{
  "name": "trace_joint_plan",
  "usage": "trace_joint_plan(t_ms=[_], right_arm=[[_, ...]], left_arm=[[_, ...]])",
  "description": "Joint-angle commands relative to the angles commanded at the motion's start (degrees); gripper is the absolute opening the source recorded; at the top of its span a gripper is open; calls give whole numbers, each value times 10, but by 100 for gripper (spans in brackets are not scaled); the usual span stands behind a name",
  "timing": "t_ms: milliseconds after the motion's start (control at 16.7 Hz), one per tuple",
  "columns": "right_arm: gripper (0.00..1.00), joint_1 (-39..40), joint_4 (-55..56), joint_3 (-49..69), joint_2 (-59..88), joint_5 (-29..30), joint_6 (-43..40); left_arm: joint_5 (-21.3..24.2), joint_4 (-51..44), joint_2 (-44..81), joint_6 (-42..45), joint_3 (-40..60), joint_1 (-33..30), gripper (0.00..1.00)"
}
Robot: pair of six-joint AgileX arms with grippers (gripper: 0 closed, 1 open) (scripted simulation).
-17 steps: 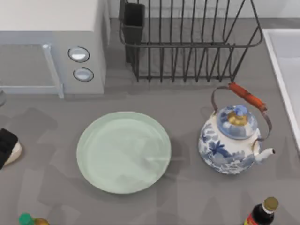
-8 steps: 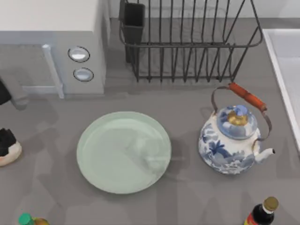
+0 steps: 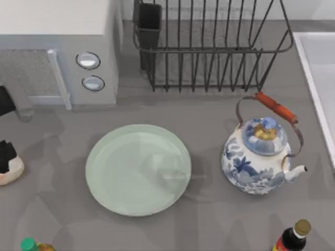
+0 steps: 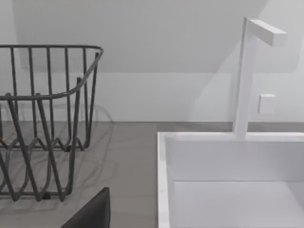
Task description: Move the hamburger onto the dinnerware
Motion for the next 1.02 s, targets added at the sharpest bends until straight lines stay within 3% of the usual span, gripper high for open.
trace_joint_plan(t_ms=[240, 660, 1020], right_arm=[[100, 0, 0, 0, 0, 0, 0], [100, 0, 0, 0, 0, 0, 0], [100, 0, 0, 0, 0, 0, 0]], left_arm=[[0, 17, -3, 1, -20, 1, 100], [0, 137, 47, 5, -92, 5, 100], [0, 176, 85, 2, -91, 1, 100]])
